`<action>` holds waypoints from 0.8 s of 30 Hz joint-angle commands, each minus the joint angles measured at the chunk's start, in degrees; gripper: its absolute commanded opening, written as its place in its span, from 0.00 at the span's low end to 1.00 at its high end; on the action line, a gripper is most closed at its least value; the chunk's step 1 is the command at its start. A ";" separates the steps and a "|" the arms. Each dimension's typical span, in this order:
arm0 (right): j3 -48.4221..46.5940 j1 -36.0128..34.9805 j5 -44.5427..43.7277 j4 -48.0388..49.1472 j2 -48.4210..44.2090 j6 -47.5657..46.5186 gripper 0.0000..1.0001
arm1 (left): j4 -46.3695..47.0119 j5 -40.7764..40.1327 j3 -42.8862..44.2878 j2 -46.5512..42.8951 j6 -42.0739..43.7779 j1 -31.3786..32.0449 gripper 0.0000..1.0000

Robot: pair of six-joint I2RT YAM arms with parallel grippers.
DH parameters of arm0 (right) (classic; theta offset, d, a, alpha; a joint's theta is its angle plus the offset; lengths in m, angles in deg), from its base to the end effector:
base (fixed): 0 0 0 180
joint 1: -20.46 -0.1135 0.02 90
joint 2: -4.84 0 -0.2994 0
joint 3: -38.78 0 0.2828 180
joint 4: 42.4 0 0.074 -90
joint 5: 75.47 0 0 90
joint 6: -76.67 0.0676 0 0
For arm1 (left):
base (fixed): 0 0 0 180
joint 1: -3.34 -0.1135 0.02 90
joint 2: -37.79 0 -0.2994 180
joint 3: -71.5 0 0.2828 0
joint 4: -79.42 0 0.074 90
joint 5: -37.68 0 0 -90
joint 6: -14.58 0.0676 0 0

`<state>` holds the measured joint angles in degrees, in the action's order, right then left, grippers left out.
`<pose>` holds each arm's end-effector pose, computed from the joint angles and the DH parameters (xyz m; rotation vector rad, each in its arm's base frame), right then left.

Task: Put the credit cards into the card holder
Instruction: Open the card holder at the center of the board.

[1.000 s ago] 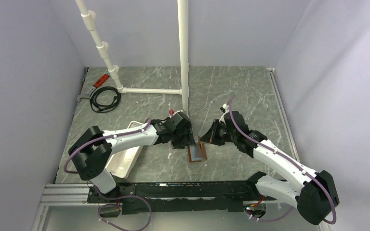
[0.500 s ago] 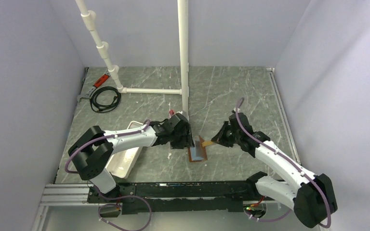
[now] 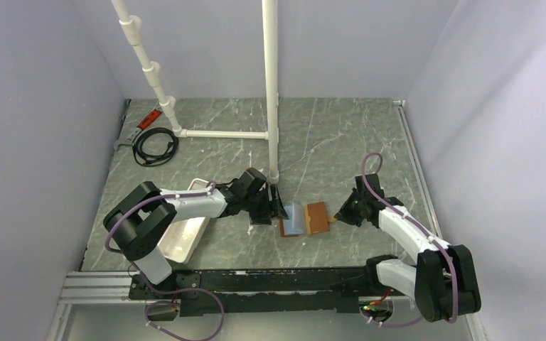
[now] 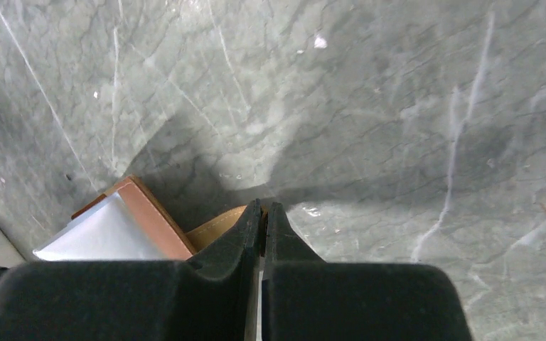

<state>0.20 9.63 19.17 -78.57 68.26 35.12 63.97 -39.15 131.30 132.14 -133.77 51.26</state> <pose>0.2064 0.0451 0.1388 0.8460 2.5717 0.4414 0.2335 -0.2816 0.1445 -0.1340 2.7306 -0.9846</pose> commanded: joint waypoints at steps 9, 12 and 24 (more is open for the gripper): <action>1.92 1.54 1.43 6.08 1.46 -4.46 0.00 | 16.45 11.30 -2.70 5.62 -3.09 -3.31 0.49; 2.15 1.51 2.08 6.63 1.15 -4.91 0.00 | 19.53 14.00 -1.72 8.62 -3.89 -3.27 0.37; -6.01 -7.10 -7.65 -1.16 -0.14 -10.88 0.40 | 16.47 8.00 -1.01 -0.67 1.82 -3.18 0.00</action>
<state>0.92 8.14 19.83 -74.90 69.24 27.86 79.88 -28.46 128.98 138.46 -135.45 47.85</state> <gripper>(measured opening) 0.270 0.010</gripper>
